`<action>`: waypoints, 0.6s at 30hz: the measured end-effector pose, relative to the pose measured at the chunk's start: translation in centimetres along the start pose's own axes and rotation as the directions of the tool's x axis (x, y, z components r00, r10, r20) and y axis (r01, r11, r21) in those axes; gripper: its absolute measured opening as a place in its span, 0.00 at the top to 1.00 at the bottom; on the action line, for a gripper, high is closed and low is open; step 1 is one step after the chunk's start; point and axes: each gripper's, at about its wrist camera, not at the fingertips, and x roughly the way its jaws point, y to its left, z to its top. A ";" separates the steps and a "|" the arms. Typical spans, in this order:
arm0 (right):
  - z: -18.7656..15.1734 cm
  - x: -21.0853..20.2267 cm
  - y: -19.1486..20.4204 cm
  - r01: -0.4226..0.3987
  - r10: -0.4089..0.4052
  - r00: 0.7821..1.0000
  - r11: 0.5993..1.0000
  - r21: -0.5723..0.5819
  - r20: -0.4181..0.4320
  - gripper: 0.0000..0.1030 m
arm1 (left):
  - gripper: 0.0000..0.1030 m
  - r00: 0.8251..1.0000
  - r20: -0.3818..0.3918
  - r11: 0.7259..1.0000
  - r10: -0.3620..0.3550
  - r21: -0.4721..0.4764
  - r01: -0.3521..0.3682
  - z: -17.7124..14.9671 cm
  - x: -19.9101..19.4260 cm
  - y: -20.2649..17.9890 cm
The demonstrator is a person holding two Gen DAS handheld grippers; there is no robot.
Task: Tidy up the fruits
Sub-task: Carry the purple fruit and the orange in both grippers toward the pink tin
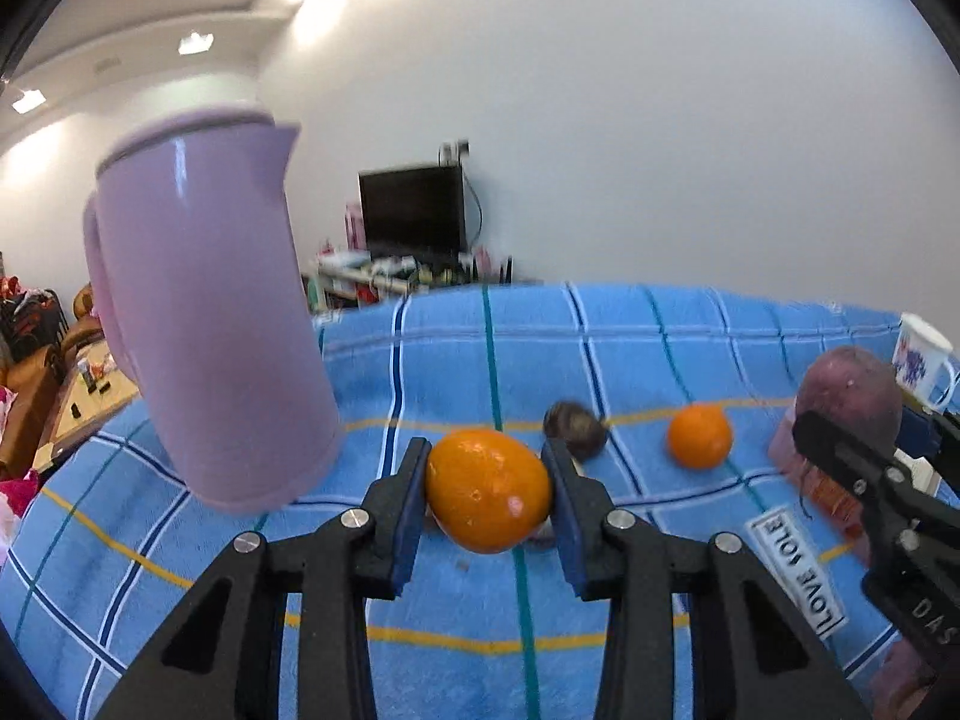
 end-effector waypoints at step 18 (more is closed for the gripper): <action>-0.8 -0.8 -0.3 -0.043 0.042 0.999 0.998 -0.051 -0.026 0.51 | 0.62 0.998 0.017 0.998 0.064 0.014 -0.064 -0.6 0.0 -2.1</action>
